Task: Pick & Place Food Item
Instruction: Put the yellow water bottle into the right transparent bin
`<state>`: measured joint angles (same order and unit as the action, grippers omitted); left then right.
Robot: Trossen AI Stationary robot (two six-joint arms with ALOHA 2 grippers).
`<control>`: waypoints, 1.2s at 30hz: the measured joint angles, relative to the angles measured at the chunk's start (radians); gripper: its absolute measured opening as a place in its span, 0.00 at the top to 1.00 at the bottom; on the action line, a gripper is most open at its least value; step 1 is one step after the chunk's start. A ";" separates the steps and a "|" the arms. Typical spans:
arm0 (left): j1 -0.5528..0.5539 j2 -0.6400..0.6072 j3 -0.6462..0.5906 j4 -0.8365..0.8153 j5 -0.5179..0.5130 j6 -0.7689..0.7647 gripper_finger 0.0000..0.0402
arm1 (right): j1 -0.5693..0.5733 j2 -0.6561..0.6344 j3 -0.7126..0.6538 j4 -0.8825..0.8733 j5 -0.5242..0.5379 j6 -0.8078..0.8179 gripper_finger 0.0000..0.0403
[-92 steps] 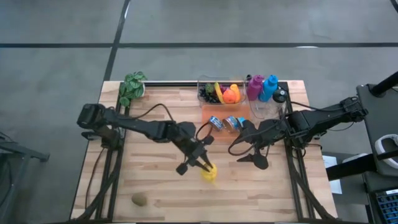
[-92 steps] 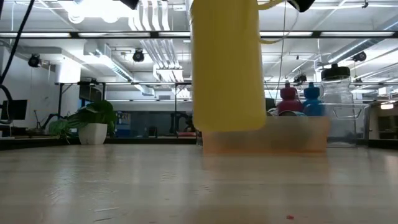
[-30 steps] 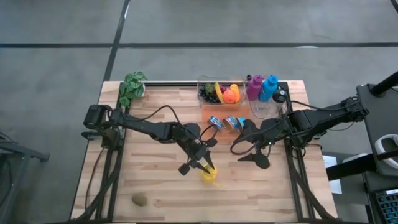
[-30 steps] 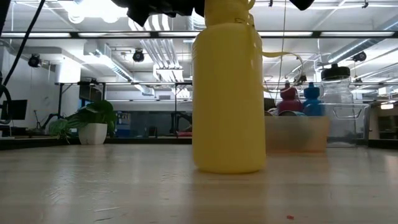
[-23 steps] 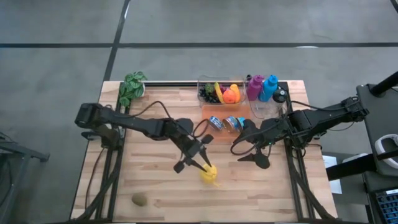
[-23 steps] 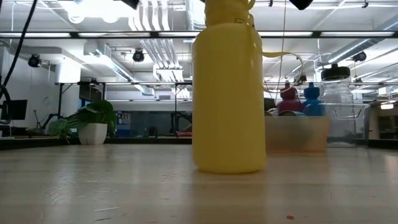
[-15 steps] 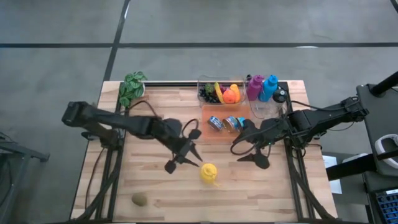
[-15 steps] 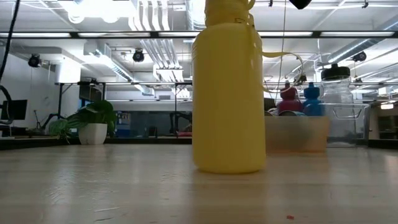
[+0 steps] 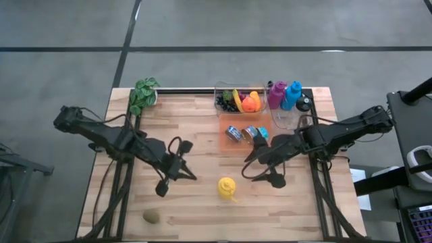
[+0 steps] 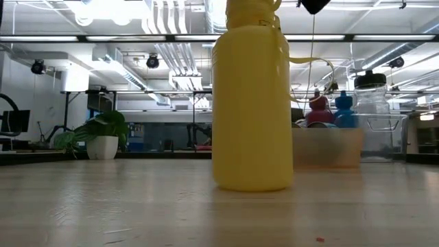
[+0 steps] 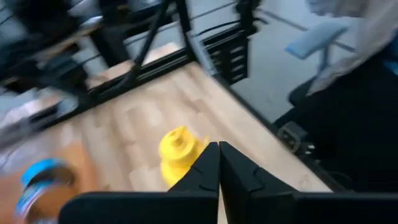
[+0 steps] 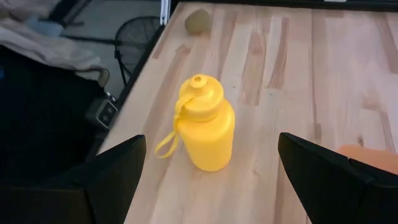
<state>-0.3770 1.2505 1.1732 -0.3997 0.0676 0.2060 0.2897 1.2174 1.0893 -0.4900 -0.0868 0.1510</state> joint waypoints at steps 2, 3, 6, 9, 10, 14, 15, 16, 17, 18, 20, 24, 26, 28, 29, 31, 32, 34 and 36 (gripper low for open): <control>-0.006 -0.011 0.000 -0.017 -0.050 -0.037 0.99 | 0.000 0.023 0.000 0.005 0.000 -0.023 0.10; -0.009 -0.014 0.000 -0.025 -0.063 -0.048 0.99 | 0.000 0.036 0.000 0.012 0.000 -0.045 0.10; -0.014 -0.015 0.000 -0.035 -0.072 -0.058 0.99 | 0.000 0.080 0.000 0.047 0.002 -0.111 0.10; -0.014 -0.015 0.000 -0.038 -0.073 -0.058 0.99 | 0.000 0.127 0.000 0.147 0.003 -0.172 0.10; -0.014 -0.015 0.000 -0.040 -0.076 -0.058 0.99 | 0.001 0.142 0.000 0.177 0.003 -0.197 0.10; -0.014 -0.017 0.000 -0.044 -0.083 -0.057 0.99 | 0.000 0.187 0.000 0.288 0.001 -0.250 0.10; -0.014 -0.017 0.000 -0.048 -0.083 -0.057 0.99 | 0.001 0.194 0.000 0.309 0.001 -0.260 0.12; -0.014 -0.018 0.000 -0.055 -0.083 -0.056 0.99 | 0.001 0.199 0.000 0.319 -0.001 -0.264 0.13; -0.014 -0.018 0.000 -0.061 -0.084 -0.056 0.99 | 0.001 0.205 0.000 0.329 -0.002 -0.265 0.15; -0.014 -0.019 0.000 -0.066 -0.084 -0.055 0.99 | 0.001 0.212 0.000 0.338 -0.005 -0.264 0.18; -0.014 -0.021 0.000 -0.078 -0.087 -0.049 0.99 | 0.000 0.224 0.000 0.343 -0.028 -0.264 0.23; -0.014 -0.021 -0.001 -0.079 -0.087 -0.046 0.99 | 0.001 0.259 0.001 0.402 -0.049 -0.241 0.33; -0.014 -0.021 -0.001 -0.080 -0.087 -0.035 0.99 | 0.001 0.286 0.001 0.418 -0.050 -0.233 0.37; -0.014 -0.021 -0.001 -0.081 -0.087 -0.023 0.99 | 0.000 0.312 0.001 0.426 -0.056 -0.232 0.40; -0.014 -0.021 -0.001 -0.081 -0.087 -0.022 0.99 | 0.000 0.320 0.001 0.424 -0.068 -0.232 0.41; -0.014 -0.021 -0.001 -0.081 -0.087 -0.022 0.99 | 0.001 0.333 0.012 0.429 -0.100 -0.229 0.43; -0.014 -0.021 -0.001 -0.081 -0.087 -0.022 0.99 | 0.001 0.337 0.017 0.433 -0.112 -0.229 0.44; -0.014 -0.021 -0.001 -0.081 -0.087 -0.023 0.99 | 0.001 0.345 0.021 0.432 -0.124 -0.229 0.45; -0.014 -0.021 -0.001 -0.081 -0.087 -0.023 0.99 | 0.001 0.351 0.021 0.429 -0.123 -0.230 0.47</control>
<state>-0.3912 1.2293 1.1725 -0.4807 -0.0193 0.1833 0.2905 1.5682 1.1103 -0.0608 -0.2100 -0.0791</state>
